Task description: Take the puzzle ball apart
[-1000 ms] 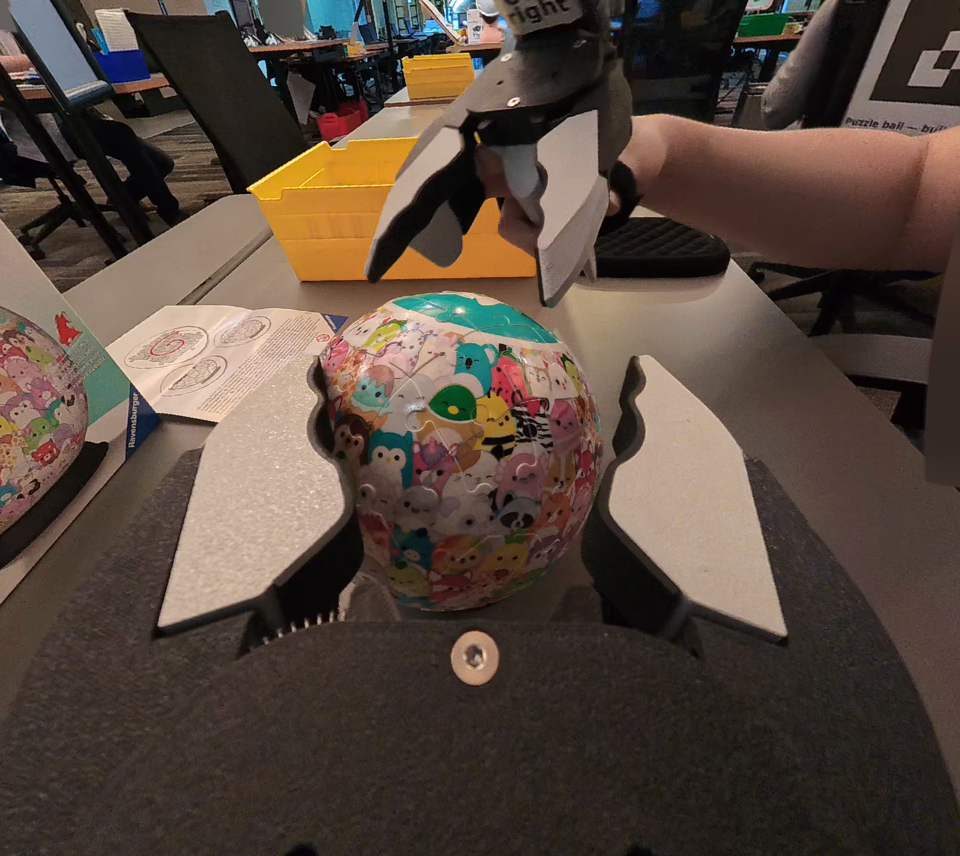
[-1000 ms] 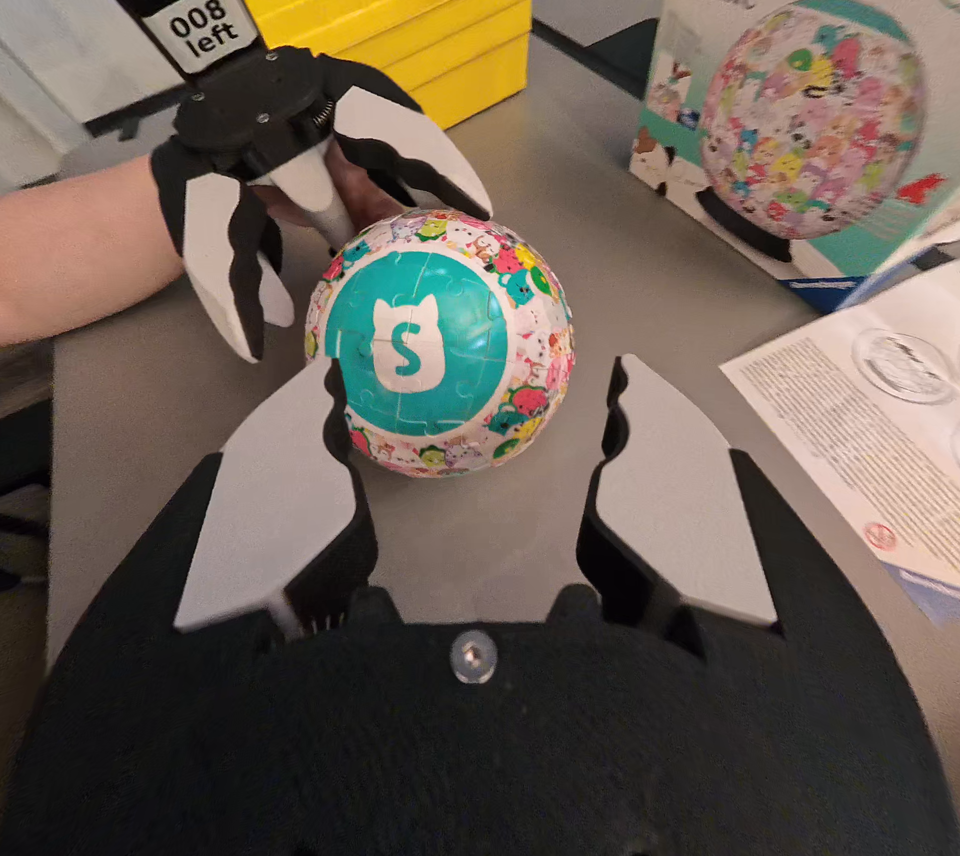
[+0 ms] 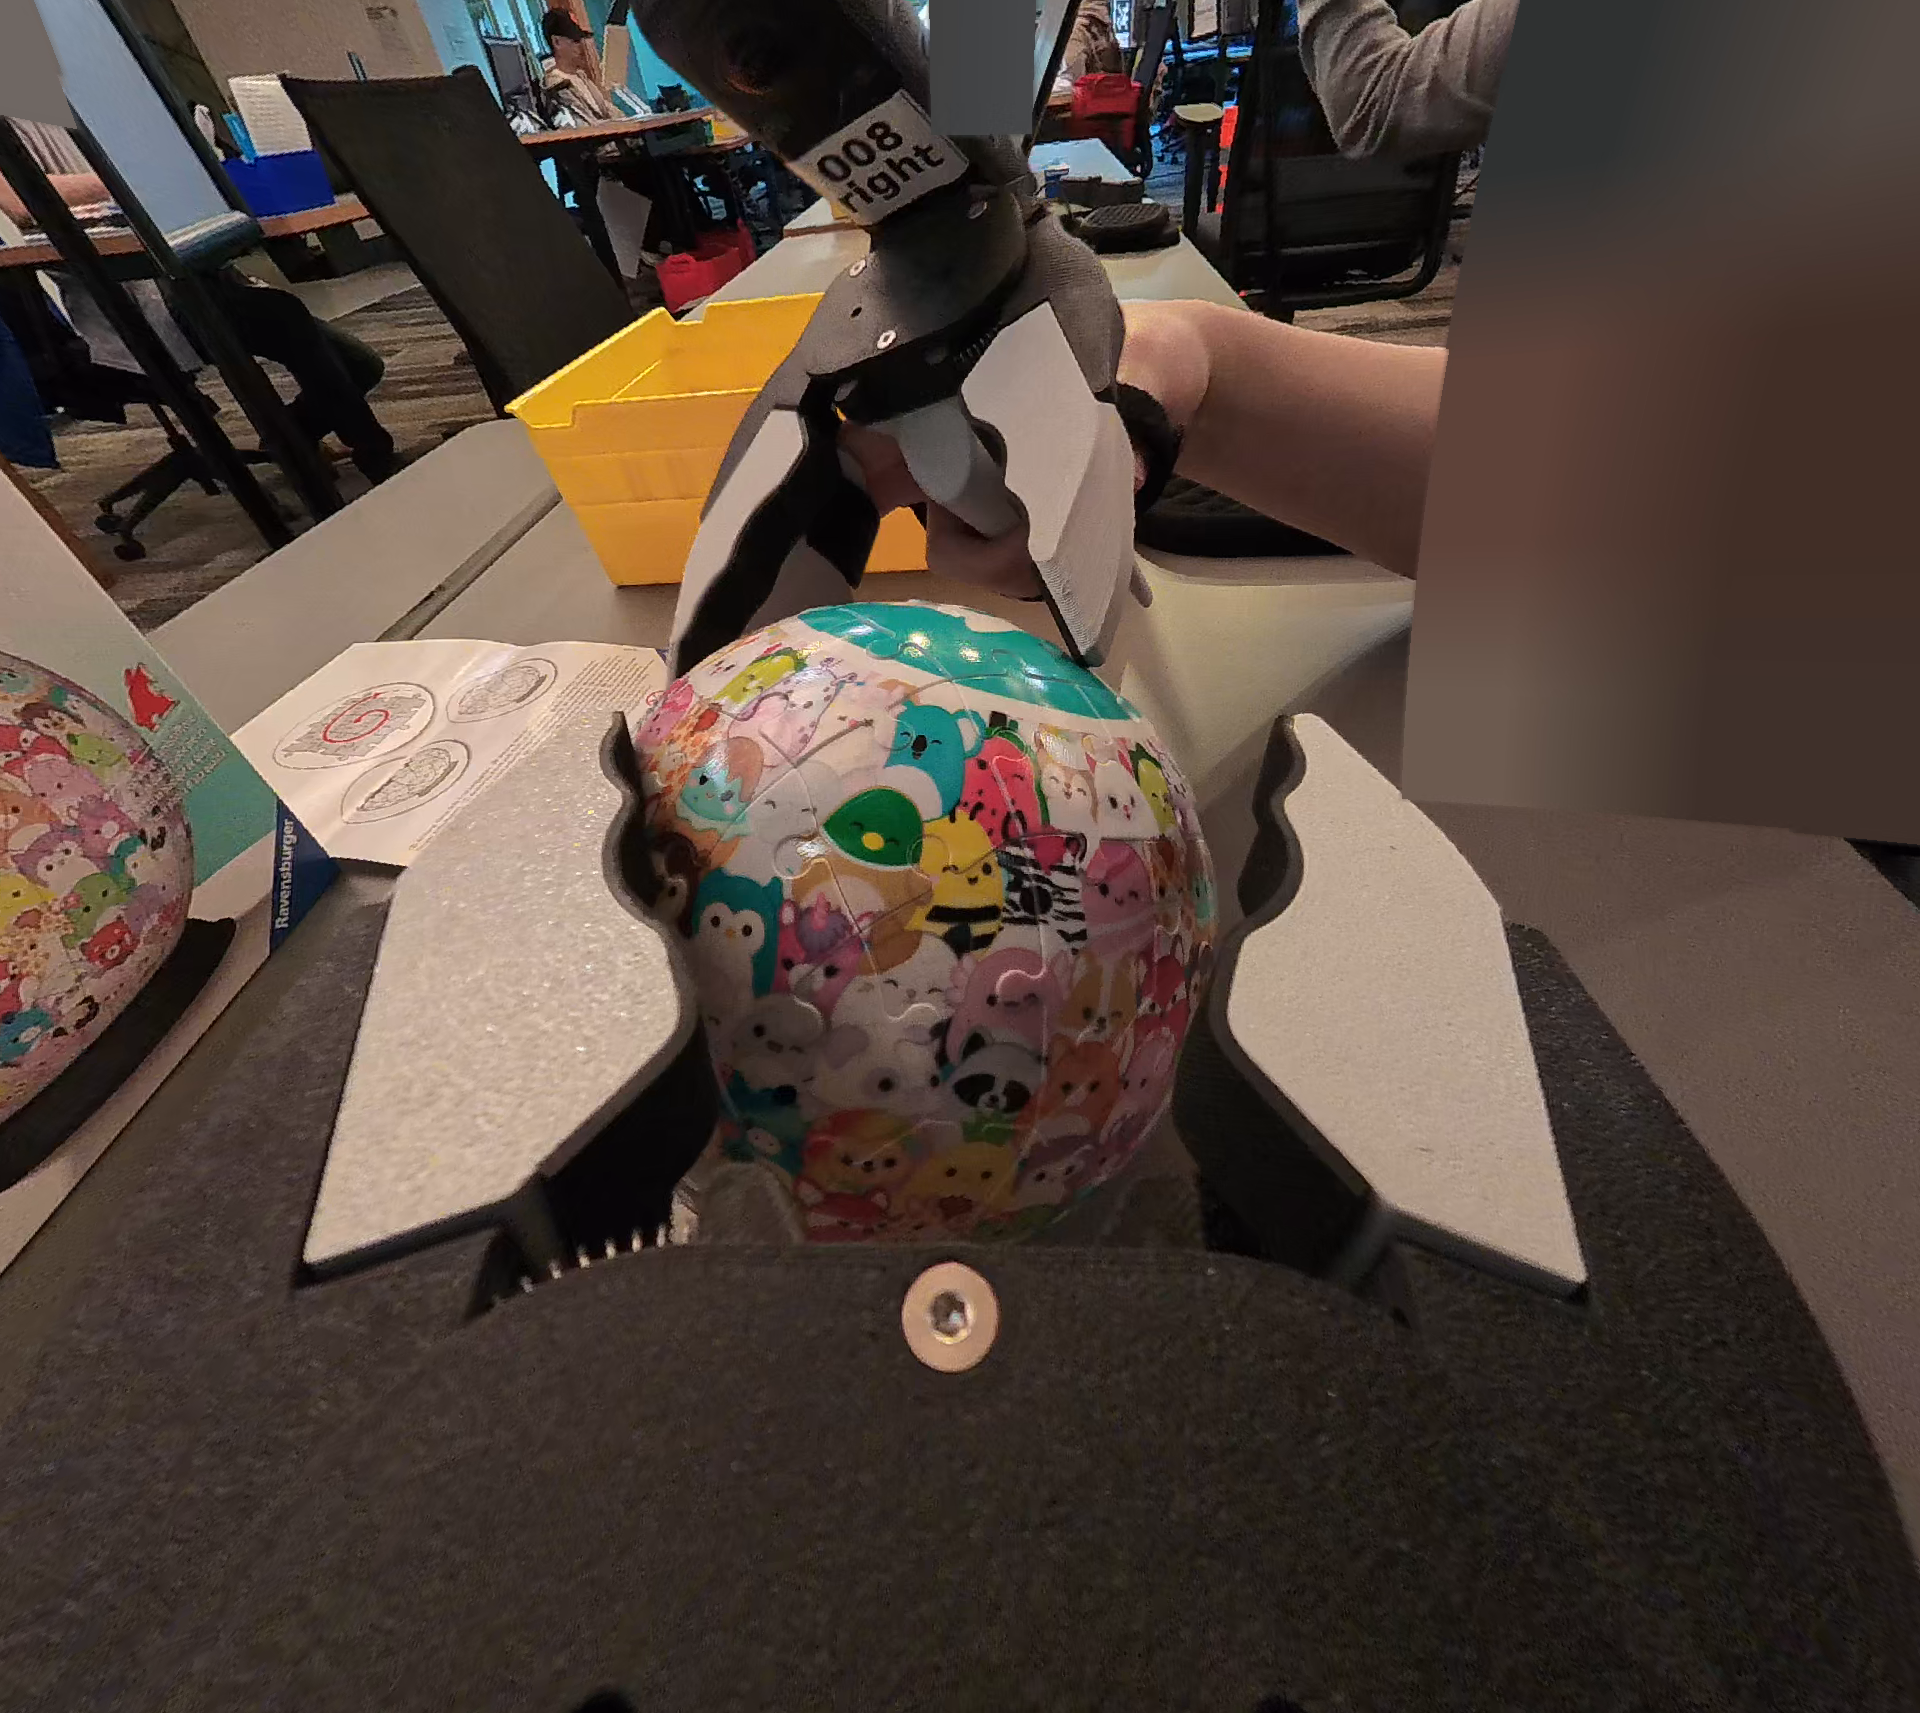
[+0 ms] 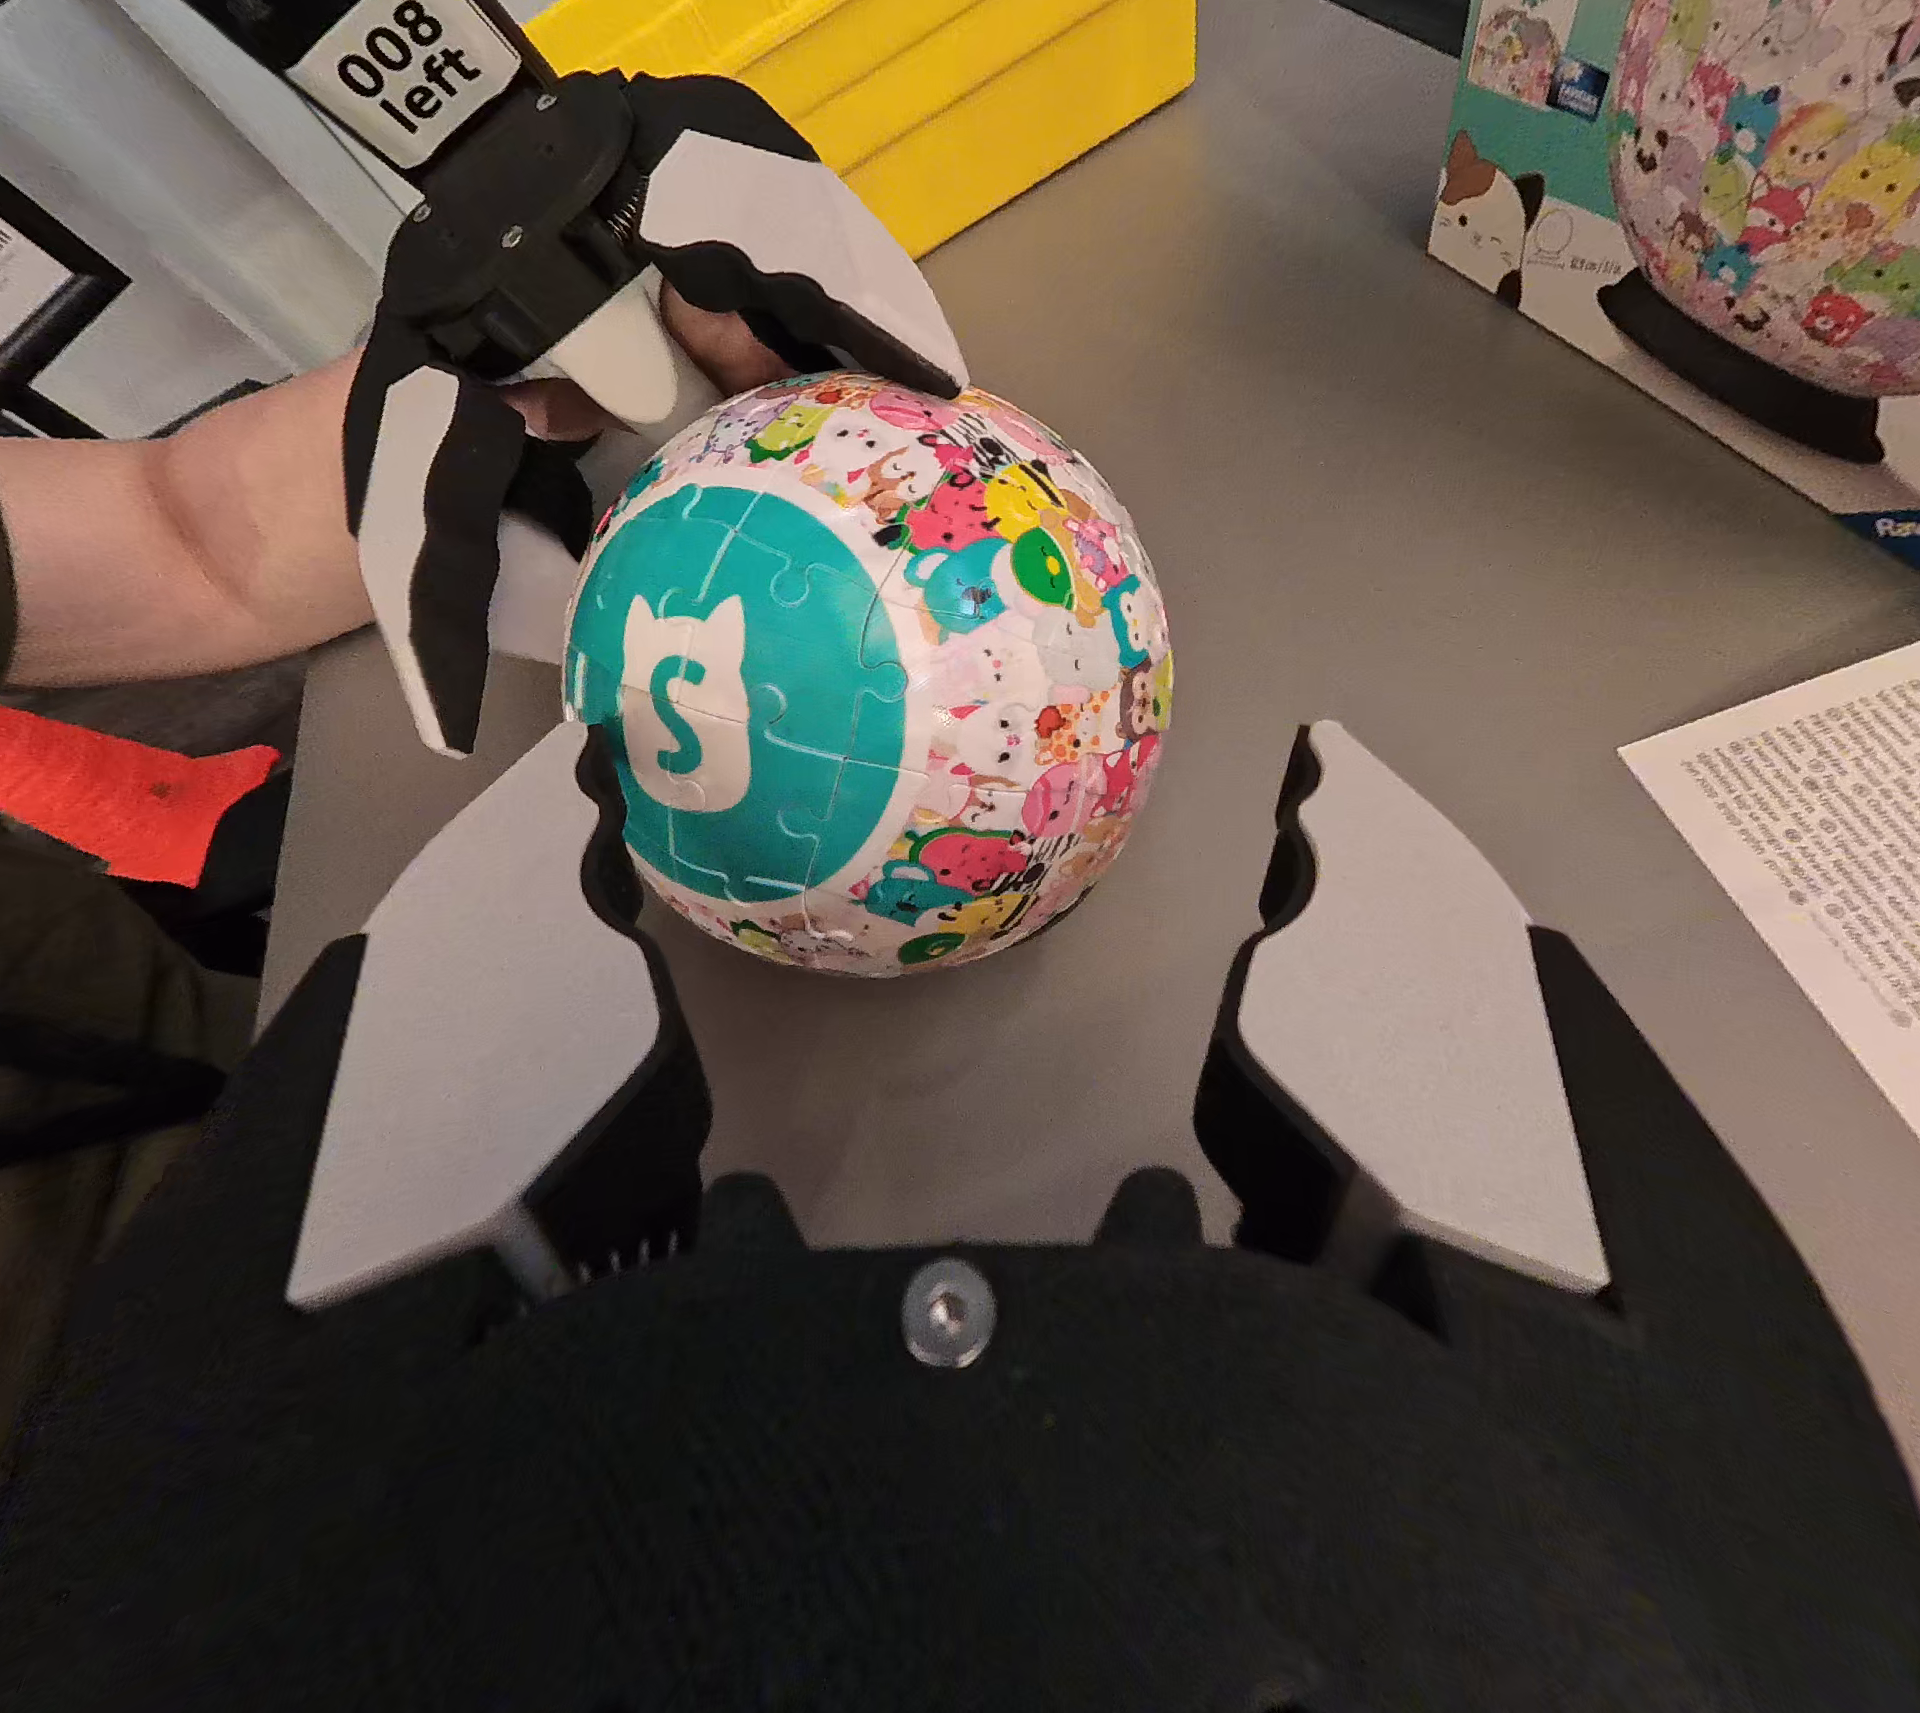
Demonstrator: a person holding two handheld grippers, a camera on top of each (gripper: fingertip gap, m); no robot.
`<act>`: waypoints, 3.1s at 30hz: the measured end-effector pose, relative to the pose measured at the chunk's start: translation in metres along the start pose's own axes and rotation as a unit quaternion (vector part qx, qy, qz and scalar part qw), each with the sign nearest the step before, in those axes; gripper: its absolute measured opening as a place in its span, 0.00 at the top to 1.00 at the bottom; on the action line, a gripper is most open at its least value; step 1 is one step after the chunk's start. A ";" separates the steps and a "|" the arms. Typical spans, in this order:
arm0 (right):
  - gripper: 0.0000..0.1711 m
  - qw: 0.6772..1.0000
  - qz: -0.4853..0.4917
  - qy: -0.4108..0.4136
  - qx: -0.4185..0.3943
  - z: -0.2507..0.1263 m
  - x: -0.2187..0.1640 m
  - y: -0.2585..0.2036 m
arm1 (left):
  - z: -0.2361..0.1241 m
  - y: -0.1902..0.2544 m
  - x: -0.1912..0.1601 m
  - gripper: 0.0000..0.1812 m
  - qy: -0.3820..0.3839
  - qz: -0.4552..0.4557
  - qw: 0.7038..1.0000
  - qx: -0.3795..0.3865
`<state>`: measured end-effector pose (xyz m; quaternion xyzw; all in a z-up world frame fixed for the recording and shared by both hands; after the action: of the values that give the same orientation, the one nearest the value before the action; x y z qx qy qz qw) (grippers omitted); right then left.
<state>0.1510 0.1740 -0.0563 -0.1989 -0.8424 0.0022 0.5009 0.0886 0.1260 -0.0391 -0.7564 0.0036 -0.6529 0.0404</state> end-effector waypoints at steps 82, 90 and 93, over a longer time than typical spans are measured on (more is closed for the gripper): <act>0.31 0.997 0.008 0.030 -0.065 -0.017 0.000 0.009 | 0.001 -0.005 -0.006 0.37 -0.052 0.034 0.998 0.030; 0.32 0.997 0.034 0.036 -0.059 -0.008 -0.003 0.012 | -0.011 -0.014 -0.014 0.37 -0.095 0.003 0.994 0.052; 0.32 0.996 0.021 0.036 -0.078 -0.006 -0.001 0.009 | -0.016 -0.014 -0.015 0.37 -0.127 0.008 0.990 0.057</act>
<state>0.1598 0.1810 -0.0557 -0.2545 -0.8170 -0.0602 0.5138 0.0697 0.1398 -0.0509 -0.8296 -0.0331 -0.5503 0.0887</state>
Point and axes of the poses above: each gripper's, where its closed fingertips meet, z out along the fingers, x out of its top, y = z × x across the jaws, the point moved 3 cm from there along -z, back along the fingers, and after that the axes turned 14 degrees about -x, right-handed, at the moved point
